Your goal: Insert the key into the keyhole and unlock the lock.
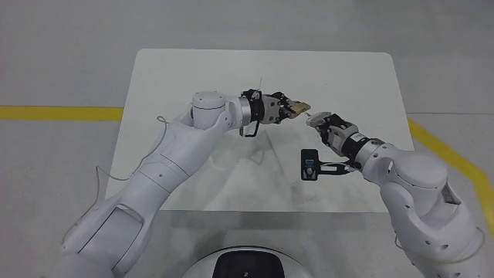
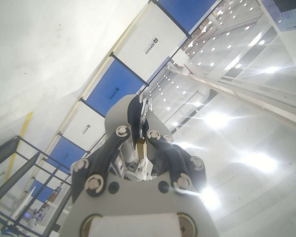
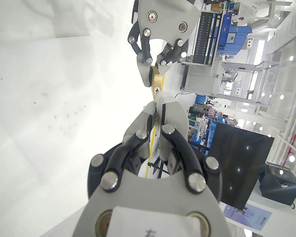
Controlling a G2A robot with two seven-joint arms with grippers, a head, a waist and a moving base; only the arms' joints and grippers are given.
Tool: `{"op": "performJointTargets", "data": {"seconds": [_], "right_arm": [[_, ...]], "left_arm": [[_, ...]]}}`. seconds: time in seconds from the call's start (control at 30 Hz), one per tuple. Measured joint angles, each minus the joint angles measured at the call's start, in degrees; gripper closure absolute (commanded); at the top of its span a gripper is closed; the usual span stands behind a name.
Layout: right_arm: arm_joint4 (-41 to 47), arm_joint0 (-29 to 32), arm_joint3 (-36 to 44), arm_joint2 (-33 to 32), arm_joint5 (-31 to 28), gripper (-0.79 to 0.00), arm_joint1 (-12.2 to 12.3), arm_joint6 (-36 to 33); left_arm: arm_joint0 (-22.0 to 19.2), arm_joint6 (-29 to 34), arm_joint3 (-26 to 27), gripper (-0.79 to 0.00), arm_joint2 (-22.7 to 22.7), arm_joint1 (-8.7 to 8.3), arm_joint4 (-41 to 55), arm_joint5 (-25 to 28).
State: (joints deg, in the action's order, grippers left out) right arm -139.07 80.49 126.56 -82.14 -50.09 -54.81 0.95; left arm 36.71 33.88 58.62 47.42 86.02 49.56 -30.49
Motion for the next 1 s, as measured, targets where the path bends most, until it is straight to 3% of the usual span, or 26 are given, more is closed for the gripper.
{"op": "performJointTargets", "data": {"seconds": [1.0], "right_arm": [[-1.4, -2.2, -0.1, 4.2, -3.7, 0.0, -0.3, -7.8]], "left_arm": [[0.2, -0.5, 1.2, 0.0, -0.4, 0.59, -6.7, 0.7]]}}
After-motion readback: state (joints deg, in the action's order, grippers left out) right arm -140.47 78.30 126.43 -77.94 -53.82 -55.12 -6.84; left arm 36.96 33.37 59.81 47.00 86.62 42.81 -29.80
